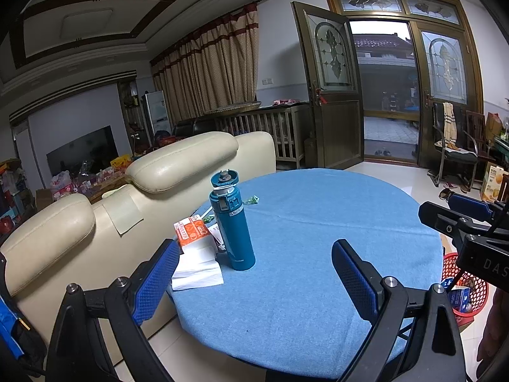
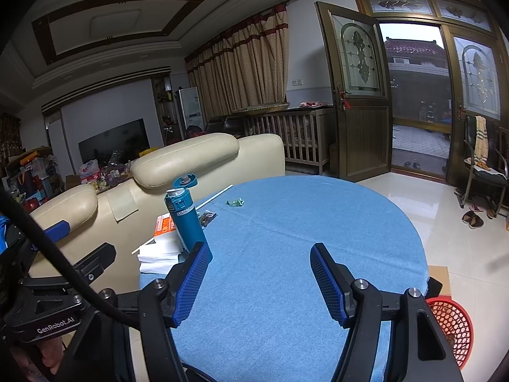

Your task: Collect trash

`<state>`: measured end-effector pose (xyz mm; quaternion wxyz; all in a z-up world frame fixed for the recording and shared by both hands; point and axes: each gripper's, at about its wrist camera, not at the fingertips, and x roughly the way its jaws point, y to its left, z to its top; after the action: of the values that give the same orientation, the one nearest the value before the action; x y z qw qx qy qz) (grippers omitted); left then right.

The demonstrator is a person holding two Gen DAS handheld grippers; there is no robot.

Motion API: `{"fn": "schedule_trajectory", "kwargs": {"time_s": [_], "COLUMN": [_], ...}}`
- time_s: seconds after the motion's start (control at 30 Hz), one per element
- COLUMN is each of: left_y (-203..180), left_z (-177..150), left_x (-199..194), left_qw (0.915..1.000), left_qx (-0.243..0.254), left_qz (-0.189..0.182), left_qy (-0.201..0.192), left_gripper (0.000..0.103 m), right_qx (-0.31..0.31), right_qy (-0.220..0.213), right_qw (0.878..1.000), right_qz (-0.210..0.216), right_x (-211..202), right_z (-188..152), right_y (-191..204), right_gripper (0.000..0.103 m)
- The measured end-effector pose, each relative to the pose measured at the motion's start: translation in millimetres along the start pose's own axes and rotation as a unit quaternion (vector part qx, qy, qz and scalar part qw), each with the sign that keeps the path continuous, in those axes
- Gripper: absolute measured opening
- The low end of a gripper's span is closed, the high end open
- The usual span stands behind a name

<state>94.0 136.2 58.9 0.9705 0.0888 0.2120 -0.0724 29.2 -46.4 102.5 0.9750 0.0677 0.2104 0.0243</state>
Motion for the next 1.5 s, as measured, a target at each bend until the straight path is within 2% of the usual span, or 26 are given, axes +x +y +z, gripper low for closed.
{"fn": "schedule_trajectory", "kwargs": {"time_s": [0.47, 0.67, 0.97, 1.13, 1.27, 1.5], "left_y": [-1, -11, -53, -84, -116, -157], "left_z": [-1, 2, 13, 14, 7, -1], "left_x": [1, 4, 16, 26, 41, 59], "left_qw": [1.0000, 0.9998, 0.9975, 0.9940, 0.9870, 0.9730], "left_qx": [-0.001, 0.007, 0.035, 0.058, 0.088, 0.128], "left_qz": [-0.003, -0.016, -0.060, -0.091, -0.127, -0.177], "left_qy": [0.002, 0.003, 0.008, 0.018, 0.045, 0.074], "left_gripper": [0.096, 0.096, 0.096, 0.096, 0.096, 0.096], "right_qx": [0.003, 0.002, 0.024, 0.054, 0.092, 0.145], "right_qy": [0.002, 0.003, 0.017, 0.049, 0.087, 0.120], "right_qw": [1.000, 1.000, 0.995, 0.987, 0.976, 0.958], "right_qz": [-0.007, -0.019, -0.097, -0.145, -0.177, -0.218], "right_x": [3, 3, -17, -31, -36, -38], "right_z": [-5, -5, -9, -19, -35, -54], "right_y": [-3, -5, -49, -83, -111, -149], "right_gripper": [0.070, 0.070, 0.070, 0.070, 0.070, 0.070]}}
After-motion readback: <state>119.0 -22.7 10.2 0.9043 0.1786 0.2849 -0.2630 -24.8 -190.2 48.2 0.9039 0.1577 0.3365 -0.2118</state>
